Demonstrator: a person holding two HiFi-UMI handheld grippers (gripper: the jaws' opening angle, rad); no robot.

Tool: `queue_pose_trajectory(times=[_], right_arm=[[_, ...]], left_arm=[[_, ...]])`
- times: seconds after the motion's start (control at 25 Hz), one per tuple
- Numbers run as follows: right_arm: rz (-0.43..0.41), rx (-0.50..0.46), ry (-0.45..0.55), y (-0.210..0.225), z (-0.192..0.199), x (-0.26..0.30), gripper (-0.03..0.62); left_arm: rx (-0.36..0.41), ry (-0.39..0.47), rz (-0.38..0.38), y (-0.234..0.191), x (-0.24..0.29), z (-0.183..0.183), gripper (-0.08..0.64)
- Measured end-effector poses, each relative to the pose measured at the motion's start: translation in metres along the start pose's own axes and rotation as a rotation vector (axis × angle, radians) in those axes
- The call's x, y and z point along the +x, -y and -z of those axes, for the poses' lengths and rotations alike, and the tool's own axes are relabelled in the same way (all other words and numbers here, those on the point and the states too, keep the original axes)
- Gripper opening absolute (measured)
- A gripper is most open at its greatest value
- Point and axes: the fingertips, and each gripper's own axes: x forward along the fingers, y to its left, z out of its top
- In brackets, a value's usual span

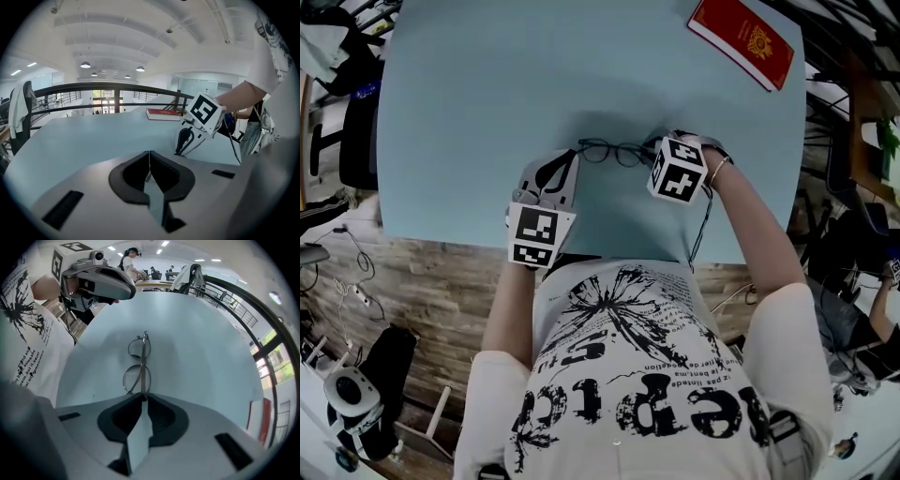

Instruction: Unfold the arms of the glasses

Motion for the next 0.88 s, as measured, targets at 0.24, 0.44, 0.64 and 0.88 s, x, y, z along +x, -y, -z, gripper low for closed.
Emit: queue_pose_trajectory(times=[0.24,0.44,0.64,0.88], right_arm=[[-0.012,-0.017,0.020,-0.005,-0.004,0.003,0.038],[0.011,-0.037,0.028,-0.005,-0.003,0.000,0.037],[0.007,-0.029,0.028,-0.009,-0.001,-0.002,0.037],[-0.012,0.005,0.023,-0.012,0.001,-0.004,0.037]], left_arm=[[0.058,-0.092,0.051,0.002,0.011,0.010,0.020],[0.280,-0.277,0.234,0.021,0.032,0.018,0.023],[0.524,-0.440,0.484,0.053,0.051,0.026,0.081],[0.810,-0.514,0.570,0.071,0.072,0.034,0.111]])
